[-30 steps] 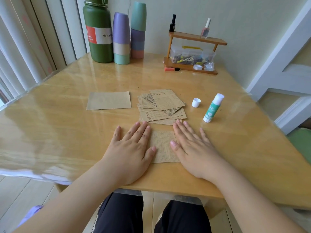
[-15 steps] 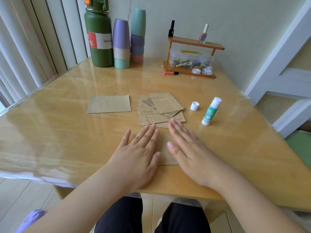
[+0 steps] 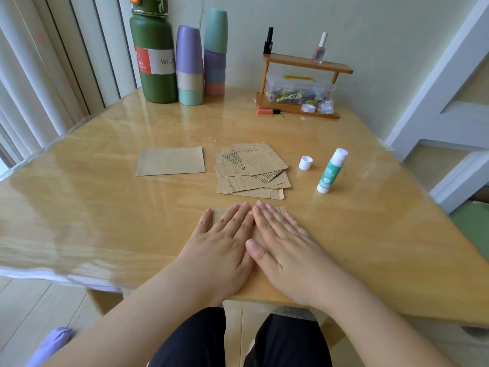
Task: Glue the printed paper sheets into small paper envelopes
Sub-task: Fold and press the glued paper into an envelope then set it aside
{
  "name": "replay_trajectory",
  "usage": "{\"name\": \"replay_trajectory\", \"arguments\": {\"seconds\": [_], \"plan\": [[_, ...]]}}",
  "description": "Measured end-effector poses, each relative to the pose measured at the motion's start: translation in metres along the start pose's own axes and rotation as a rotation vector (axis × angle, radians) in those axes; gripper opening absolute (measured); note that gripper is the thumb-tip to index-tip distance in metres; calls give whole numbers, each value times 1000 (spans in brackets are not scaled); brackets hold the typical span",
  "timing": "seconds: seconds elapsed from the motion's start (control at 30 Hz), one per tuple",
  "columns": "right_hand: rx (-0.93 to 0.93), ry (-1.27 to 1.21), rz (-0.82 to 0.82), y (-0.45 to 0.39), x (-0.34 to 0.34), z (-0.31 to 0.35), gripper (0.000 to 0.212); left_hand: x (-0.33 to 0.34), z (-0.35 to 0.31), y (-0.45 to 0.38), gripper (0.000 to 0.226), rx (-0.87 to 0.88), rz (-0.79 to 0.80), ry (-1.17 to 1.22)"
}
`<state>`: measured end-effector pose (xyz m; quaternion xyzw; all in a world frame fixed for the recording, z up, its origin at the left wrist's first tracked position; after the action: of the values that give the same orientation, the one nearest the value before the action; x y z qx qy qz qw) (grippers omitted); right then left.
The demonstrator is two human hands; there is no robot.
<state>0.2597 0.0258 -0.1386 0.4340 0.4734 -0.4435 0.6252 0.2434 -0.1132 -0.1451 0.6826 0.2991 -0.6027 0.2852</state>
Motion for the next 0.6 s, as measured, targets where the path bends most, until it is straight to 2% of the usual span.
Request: {"name": "replay_trajectory", "arguments": {"seconds": [0.17,0.37,0.6], "plan": [[50,-40,-33,3,-24,-21,74,-13,17,8,81,-101,-103,49],[82,71,70,4,-12,-34,66,-2,31,13,99,-143,-2,0],[94,80,52,2,-7,-35,62,1,32,12,98,-144,-24,-12]]}}
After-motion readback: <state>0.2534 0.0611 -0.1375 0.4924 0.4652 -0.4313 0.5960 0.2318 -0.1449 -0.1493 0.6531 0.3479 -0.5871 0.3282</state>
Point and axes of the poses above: each hand's wrist, its own y-axis away from the middle knuckle, its own x-axis out of the palm, z = x × y, the point moved 2 cm from there along -y, towards the middle knuckle, and after that the axes turned 4 degrees about x, right-handed, at the moved point
